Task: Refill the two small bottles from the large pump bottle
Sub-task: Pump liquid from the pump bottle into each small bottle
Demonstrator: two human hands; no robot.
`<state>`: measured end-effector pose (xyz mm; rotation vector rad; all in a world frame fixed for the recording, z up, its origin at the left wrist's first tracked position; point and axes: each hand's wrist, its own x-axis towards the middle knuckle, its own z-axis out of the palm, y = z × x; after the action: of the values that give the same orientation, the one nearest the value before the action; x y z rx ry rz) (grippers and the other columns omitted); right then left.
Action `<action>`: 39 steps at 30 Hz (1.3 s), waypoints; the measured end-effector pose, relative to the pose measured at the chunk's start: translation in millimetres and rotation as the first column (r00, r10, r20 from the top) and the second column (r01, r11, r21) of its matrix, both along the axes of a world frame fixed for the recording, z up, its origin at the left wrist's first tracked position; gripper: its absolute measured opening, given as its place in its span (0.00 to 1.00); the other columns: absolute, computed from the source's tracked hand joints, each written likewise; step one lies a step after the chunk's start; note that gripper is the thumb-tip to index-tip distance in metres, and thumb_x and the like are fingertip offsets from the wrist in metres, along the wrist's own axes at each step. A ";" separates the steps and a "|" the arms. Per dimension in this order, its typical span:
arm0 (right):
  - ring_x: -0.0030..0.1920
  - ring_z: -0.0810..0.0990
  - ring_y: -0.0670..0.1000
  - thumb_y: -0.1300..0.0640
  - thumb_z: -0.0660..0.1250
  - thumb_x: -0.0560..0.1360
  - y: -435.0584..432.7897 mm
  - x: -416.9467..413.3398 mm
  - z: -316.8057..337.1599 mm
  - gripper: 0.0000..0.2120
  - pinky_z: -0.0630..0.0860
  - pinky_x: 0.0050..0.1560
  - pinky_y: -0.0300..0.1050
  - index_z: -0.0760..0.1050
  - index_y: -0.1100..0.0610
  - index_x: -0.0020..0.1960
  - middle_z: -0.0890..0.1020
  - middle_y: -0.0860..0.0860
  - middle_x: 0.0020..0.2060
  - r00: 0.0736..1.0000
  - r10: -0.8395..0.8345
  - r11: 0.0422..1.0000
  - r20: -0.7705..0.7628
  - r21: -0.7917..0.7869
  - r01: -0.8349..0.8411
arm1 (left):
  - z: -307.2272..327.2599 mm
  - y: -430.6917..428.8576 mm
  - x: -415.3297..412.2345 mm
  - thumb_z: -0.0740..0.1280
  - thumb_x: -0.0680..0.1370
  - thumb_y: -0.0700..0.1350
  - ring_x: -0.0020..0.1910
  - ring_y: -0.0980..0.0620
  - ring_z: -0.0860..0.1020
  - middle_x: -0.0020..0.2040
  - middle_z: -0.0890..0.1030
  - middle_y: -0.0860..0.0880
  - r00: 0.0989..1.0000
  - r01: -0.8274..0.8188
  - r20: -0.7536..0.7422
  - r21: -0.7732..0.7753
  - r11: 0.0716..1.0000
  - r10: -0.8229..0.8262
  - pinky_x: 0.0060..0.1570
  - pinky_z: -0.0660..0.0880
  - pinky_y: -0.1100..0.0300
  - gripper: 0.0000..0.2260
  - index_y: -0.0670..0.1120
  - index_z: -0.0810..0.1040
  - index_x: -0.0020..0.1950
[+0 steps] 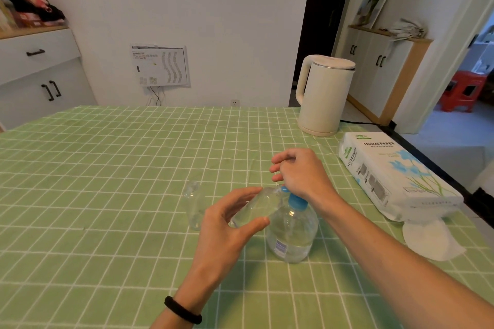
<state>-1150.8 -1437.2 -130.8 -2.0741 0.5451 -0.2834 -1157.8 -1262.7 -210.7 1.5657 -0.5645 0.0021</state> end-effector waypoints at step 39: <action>0.41 0.88 0.45 0.59 0.60 0.79 -3.0 -0.6 6.3 0.12 0.84 0.43 0.44 0.81 0.49 0.51 0.87 0.45 0.43 1.000 -0.013 0.999 0.000 0.042 0.013 | 0.9 -2.9 -4.5 0.80 0.71 0.35 0.61 0.57 0.84 0.59 0.87 0.55 0.996 -0.028 -0.080 -0.029 0.999 0.025 0.61 0.77 0.68 0.25 0.54 0.83 0.64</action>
<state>-1151.4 -1440.2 -124.5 -2.0303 0.5600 -0.2770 -1162.3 -1265.6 -209.7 1.5371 -0.4789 -0.0314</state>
